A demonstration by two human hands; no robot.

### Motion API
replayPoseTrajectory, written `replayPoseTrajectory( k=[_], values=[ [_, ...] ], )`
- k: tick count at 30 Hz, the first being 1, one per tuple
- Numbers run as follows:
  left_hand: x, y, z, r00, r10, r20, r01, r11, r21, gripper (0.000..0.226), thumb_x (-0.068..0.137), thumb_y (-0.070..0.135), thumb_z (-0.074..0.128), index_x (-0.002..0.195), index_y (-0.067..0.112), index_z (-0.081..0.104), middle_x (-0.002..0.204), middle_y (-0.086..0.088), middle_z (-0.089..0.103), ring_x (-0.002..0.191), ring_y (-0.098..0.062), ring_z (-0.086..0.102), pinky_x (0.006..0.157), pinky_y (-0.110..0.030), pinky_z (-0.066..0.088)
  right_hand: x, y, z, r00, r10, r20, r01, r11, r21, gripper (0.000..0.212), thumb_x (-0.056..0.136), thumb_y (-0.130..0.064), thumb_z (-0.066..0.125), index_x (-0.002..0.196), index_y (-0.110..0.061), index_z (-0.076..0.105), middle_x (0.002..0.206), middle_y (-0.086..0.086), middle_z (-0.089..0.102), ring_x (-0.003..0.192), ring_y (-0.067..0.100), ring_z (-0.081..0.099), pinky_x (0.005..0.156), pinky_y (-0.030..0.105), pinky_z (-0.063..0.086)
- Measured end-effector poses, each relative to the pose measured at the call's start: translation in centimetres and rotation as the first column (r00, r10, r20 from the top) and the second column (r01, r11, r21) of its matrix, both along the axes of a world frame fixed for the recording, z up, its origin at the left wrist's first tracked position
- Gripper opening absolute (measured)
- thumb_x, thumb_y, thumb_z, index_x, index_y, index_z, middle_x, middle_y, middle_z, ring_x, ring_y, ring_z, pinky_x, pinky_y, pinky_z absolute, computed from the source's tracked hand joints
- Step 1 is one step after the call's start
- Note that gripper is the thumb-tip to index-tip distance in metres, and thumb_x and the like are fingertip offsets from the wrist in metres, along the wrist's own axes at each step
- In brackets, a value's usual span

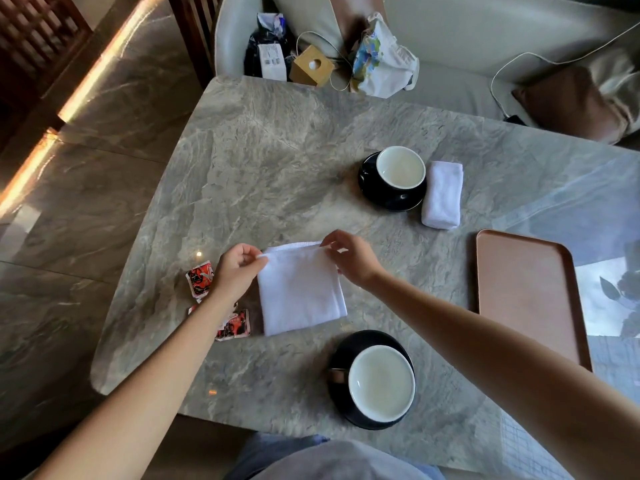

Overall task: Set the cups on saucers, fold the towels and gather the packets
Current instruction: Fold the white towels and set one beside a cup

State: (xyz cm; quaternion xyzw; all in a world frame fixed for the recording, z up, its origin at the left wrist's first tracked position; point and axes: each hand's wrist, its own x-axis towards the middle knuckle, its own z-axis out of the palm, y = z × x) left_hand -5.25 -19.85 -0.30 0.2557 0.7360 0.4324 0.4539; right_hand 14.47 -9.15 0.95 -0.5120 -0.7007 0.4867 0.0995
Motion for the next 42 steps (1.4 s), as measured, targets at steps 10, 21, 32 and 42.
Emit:
replayPoseTrajectory(
  k=[10, 21, 32, 42],
  values=[
    [0.1, 2.8, -3.5, 0.995, 0.065, -0.078, -0.068, 0.997, -0.025, 0.011, 0.086, 0.002, 0.057, 0.080, 0.011, 0.054, 0.068, 0.002, 0.052, 0.063, -0.007, 0.046, 0.053, -0.006, 0.035, -1.6, 1.4, -3.5, 0.975, -0.219, 0.024, 0.220, 0.974, -0.046, 0.016, 0.090, -0.012, 0.055, 0.104, -0.012, 0.064, 0.090, 0.002, 0.062, 0.083, 0.014, 0.058, 0.061, 0.020, 0.044],
    [-0.3, 2.5, -6.6, 0.971, 0.035, -0.237, -0.033, 0.999, 0.013, 0.009, 0.084, 0.006, 0.060, 0.083, 0.013, 0.055, 0.068, 0.006, 0.051, 0.061, -0.013, 0.046, 0.060, -0.026, 0.039, -2.0, 1.2, -5.6, 0.973, -0.218, 0.076, 0.216, 0.976, 0.034, 0.017, 0.091, -0.019, 0.055, 0.108, -0.022, 0.056, 0.094, -0.004, 0.060, 0.081, 0.011, 0.058, 0.060, 0.019, 0.044],
    [4.5, -2.6, -4.2, 0.342, -0.412, -0.844, 0.651, 0.752, -0.104, 0.054, 0.082, 0.034, 0.054, 0.129, 0.008, 0.049, 0.139, -0.013, 0.049, 0.132, -0.027, 0.038, 0.108, -0.048, 0.027, -0.2, -0.5, -3.4, 0.907, 0.262, 0.330, -0.409, 0.734, 0.542, 0.046, 0.084, -0.036, 0.061, 0.125, -0.019, 0.048, 0.124, 0.003, 0.053, 0.107, 0.023, 0.054, 0.082, 0.038, 0.051],
    [4.4, -3.5, -6.0, 0.199, -0.618, -0.761, 0.563, 0.708, -0.427, 0.085, 0.080, 0.066, 0.038, 0.143, 0.008, 0.034, 0.153, -0.011, 0.028, 0.142, -0.028, 0.023, 0.115, -0.043, 0.016, 2.5, -2.7, -6.5, 0.494, 0.515, 0.701, -0.855, 0.433, 0.286, 0.086, 0.091, -0.065, 0.028, 0.152, -0.011, 0.002, 0.160, 0.006, 0.000, 0.148, 0.022, -0.001, 0.120, 0.049, 0.007]
  ],
)
